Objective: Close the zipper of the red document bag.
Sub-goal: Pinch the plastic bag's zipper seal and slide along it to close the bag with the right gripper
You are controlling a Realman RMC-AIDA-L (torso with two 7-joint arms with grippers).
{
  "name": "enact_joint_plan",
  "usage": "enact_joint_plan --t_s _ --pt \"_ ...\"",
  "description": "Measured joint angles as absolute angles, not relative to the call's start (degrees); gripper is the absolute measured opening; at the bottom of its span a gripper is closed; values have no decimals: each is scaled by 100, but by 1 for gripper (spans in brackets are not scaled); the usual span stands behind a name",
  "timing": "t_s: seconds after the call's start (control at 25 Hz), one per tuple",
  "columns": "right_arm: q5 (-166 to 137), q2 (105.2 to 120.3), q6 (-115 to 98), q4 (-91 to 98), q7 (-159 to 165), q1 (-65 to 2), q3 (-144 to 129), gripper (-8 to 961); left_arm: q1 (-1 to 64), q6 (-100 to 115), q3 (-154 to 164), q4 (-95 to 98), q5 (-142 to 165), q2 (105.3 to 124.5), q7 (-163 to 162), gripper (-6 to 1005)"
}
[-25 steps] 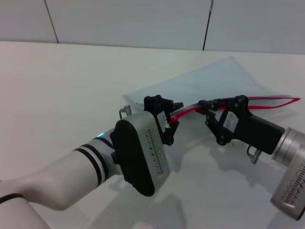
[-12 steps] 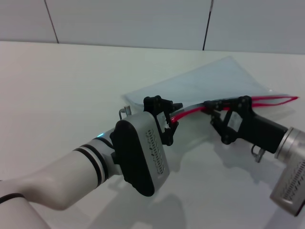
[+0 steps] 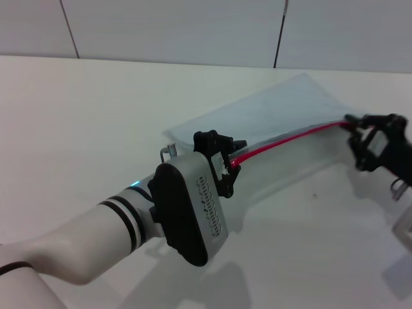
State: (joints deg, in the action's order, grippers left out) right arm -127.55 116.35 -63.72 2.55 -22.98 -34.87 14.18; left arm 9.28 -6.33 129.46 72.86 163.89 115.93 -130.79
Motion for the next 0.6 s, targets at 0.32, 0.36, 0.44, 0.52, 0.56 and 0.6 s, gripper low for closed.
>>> enact_joint_plan --t_s 0.32,0.36,0.44,0.52,0.56,0.6 --pt "-11083 11660 -5662 137 -3324 -3452 1422 83 923 -633 12946 7286 16392 11597 -13078 54" --pt "-10868 11660 -5632 70 -3525 -3449 1424 85 922 -633 12946 7286 16392 11597 -13078 54" --pt "-10465 11663 -5616 -45 -3838 -3451 1422 89 923 -641 12947 7287 16392 11600 -13079 54" --pt "-10062 11664 -5612 -158 -4029 -3457 1423 92 925 -643 12947 7282 16392 11600 -13079 54" --pt "-9845 11663 -5607 -227 -4121 -3458 1424 94 929 -646 12947 7264 16392 11601 -13079 54" --pt "-9646 11663 -5608 -287 -4220 -3459 1425 96 936 -652 12946 7245 16392 11601 -13078 54"
